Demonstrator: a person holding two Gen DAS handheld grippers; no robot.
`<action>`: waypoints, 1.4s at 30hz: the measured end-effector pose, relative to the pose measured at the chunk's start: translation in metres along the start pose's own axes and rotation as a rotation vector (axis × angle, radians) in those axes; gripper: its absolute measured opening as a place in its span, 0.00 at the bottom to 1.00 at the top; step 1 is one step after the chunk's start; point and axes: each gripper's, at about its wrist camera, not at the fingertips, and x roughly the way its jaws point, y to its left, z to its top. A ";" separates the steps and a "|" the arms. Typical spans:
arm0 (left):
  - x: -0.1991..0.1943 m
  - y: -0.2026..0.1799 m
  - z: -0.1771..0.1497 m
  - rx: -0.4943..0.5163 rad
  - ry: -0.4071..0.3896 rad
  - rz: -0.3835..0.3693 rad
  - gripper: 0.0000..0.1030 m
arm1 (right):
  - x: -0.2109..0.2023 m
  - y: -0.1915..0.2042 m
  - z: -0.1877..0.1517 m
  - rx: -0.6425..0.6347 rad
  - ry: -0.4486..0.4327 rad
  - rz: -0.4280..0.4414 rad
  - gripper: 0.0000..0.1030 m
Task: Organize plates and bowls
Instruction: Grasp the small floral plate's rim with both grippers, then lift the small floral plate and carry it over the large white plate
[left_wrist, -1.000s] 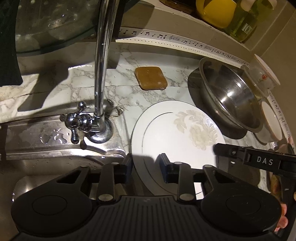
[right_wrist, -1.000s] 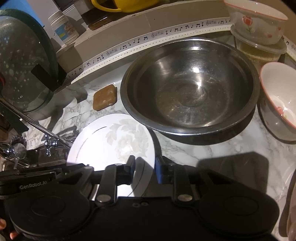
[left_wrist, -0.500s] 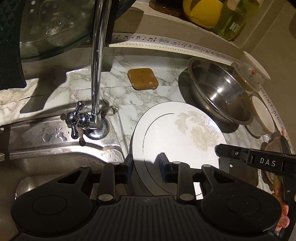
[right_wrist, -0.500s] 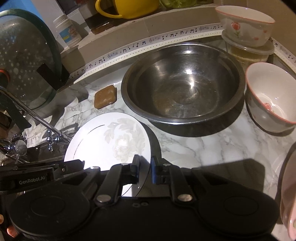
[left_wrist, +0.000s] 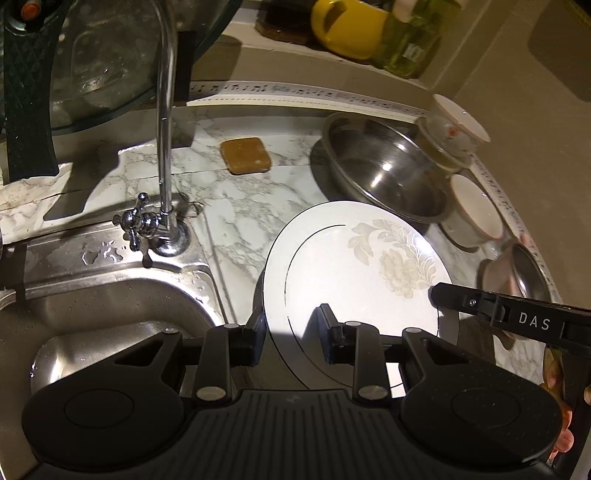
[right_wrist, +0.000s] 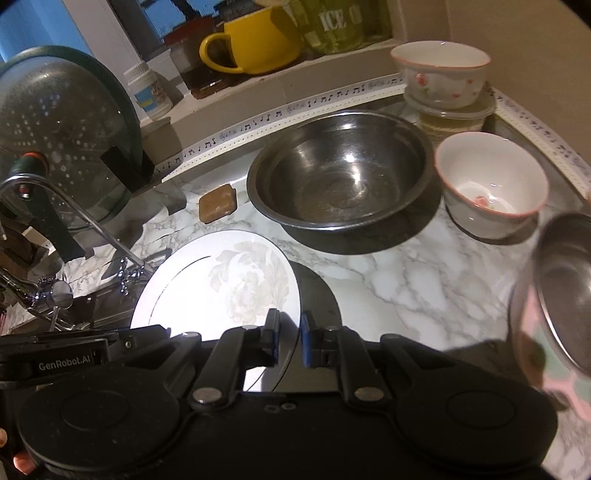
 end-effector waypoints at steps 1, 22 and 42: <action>-0.002 -0.002 -0.001 0.002 0.003 -0.005 0.27 | -0.005 -0.001 -0.002 0.004 -0.003 -0.001 0.12; -0.047 -0.062 -0.062 0.157 0.039 -0.105 0.27 | -0.107 -0.024 -0.082 0.156 -0.111 -0.063 0.11; -0.022 -0.105 -0.113 0.320 0.140 -0.161 0.27 | -0.141 -0.069 -0.164 0.316 -0.096 -0.140 0.11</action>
